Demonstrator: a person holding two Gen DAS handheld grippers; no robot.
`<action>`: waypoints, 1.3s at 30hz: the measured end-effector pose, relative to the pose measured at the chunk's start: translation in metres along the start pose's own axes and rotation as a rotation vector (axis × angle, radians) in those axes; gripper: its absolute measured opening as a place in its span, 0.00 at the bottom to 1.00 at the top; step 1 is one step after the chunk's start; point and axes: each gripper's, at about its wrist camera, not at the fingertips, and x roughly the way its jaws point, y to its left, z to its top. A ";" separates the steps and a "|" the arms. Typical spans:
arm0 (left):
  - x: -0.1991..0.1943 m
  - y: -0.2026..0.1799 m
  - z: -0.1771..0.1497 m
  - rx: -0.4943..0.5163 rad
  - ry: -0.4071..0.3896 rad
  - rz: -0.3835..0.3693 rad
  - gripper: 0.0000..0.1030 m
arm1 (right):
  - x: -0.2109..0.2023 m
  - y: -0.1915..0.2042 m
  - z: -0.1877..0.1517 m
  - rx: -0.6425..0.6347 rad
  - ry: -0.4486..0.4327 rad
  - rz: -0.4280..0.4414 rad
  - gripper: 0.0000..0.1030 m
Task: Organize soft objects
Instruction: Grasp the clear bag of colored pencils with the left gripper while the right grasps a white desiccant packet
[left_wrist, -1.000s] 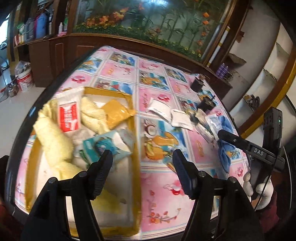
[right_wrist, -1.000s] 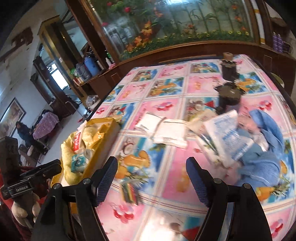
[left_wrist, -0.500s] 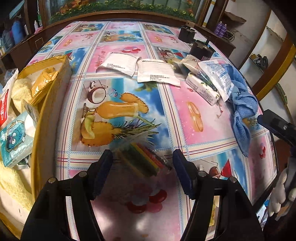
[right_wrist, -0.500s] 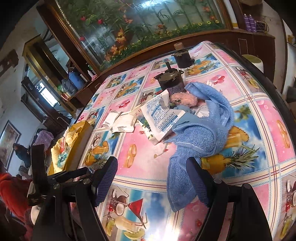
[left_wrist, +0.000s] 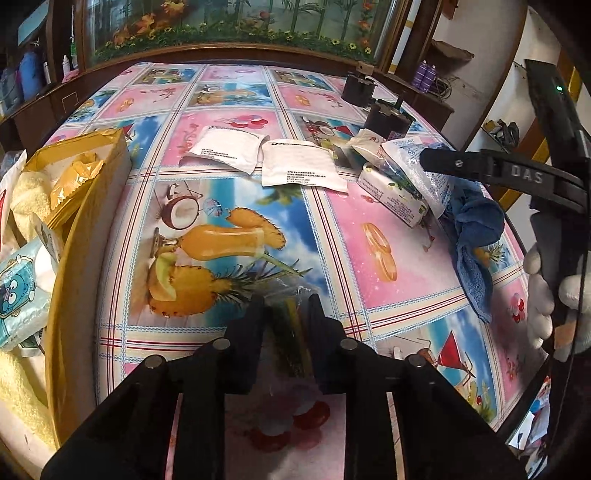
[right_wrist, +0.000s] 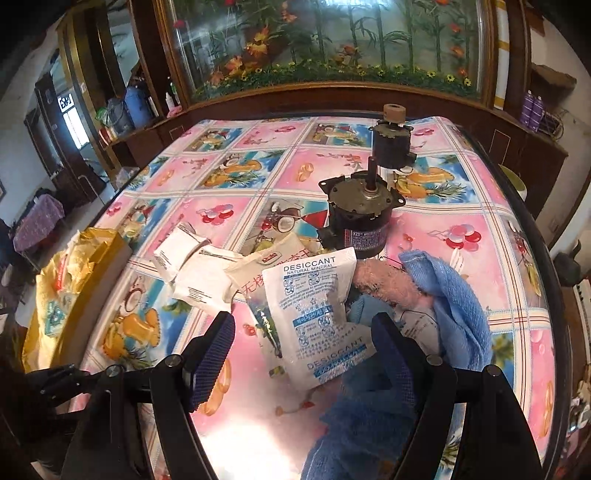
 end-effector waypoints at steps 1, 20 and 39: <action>0.000 -0.001 0.000 0.004 -0.004 0.005 0.19 | 0.005 0.000 0.001 -0.010 0.013 -0.012 0.76; -0.045 -0.018 0.001 -0.020 -0.106 -0.110 0.14 | -0.041 -0.007 -0.003 0.010 -0.078 0.011 0.32; -0.147 0.094 -0.018 -0.253 -0.314 -0.077 0.15 | -0.079 0.077 -0.022 -0.050 -0.098 0.225 0.32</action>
